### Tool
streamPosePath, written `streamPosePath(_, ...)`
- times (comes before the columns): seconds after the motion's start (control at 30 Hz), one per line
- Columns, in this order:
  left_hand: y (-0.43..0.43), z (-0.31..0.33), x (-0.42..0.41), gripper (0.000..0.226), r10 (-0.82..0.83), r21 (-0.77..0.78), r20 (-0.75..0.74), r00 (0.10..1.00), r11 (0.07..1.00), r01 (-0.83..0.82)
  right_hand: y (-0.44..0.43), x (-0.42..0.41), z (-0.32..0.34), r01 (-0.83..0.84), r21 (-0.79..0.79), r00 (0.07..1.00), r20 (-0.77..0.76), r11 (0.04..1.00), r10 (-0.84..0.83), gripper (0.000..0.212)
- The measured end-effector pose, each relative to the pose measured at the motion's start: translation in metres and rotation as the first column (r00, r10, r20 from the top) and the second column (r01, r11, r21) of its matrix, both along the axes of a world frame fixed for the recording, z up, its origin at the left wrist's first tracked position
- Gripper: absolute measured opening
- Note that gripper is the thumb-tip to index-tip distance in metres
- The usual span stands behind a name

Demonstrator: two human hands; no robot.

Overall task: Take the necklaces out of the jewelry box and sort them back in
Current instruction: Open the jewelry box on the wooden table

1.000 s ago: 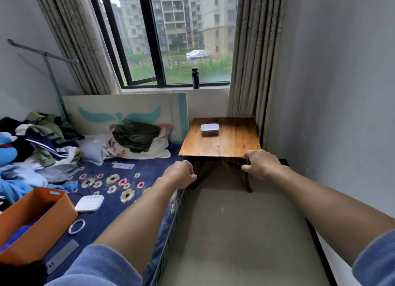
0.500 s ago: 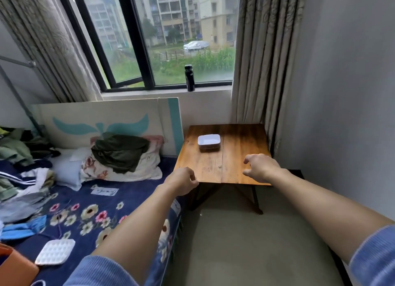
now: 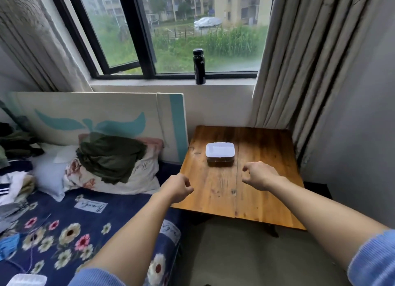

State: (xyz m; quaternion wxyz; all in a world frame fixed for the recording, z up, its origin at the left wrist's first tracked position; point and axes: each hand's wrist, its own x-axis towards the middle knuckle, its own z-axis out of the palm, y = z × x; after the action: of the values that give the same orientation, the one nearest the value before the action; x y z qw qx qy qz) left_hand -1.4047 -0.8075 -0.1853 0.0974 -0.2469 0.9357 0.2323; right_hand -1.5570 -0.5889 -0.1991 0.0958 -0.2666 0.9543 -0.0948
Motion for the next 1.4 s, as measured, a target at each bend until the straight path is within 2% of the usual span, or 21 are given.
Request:
streamPosePath(0.37,-0.090,-0.070,-0.169,0.016,-0.088,0.110,0.115,0.989,0.991,0.075,-0.074,-0.139,-0.058,0.122,0.064,0.981,0.146,0.991,-0.130,0.036)
streamPosePath(0.53,-0.112,-0.106,-0.231,0.020,-0.076,0.155,0.159,0.984,0.987,0.051,-0.096,-0.200,-0.099,0.111,0.079,0.973,0.196,0.991,-0.124,0.034)
streamPosePath(0.77,-0.132,-0.158,-0.296,0.017,0.020,0.249,0.244,0.969,0.965,-0.082,-0.129,-0.273,-0.167,0.098,0.037,0.950,0.294,0.994,-0.105,0.025)
streamPosePath(0.93,-0.144,-0.198,-0.337,0.012,0.150,0.273,0.228,0.962,0.939,-0.211,-0.148,-0.308,-0.207,0.142,0.019,0.948,0.287,0.990,-0.141,0.042)
streamPosePath(1.0,-0.149,-0.216,-0.348,0.017,0.227,0.298,0.220,0.949,0.910,-0.287,-0.155,-0.316,-0.222,0.173,-0.007,0.944,0.287,0.985,-0.164,0.048)
streamPosePath(1.1,-0.155,-0.242,-0.367,0.037,0.345,0.357,0.228,0.911,0.840,-0.408,-0.168,-0.329,-0.247,0.223,-0.045,0.925,0.325,0.974,-0.197,0.055)
streamPosePath(1.2,-0.159,-0.267,-0.387,0.052,0.386,0.425,0.259,0.886,0.778,-0.463,-0.179,-0.326,-0.271,0.292,-0.078,0.899,0.363,0.953,-0.246,0.059)
streamPosePath(1.33,-0.156,-0.286,-0.401,0.043,0.388,0.581,0.222,0.895,0.684,-0.441,-0.188,-0.303,-0.286,0.379,-0.126,0.871,0.384,0.917,-0.307,0.064)
streamPosePath(1.4,-0.154,-0.288,-0.399,0.041,0.392,0.613,0.186,0.901,0.670,-0.419,-0.187,-0.290,-0.285,0.374,-0.099,0.872,0.376,0.922,-0.313,0.068)
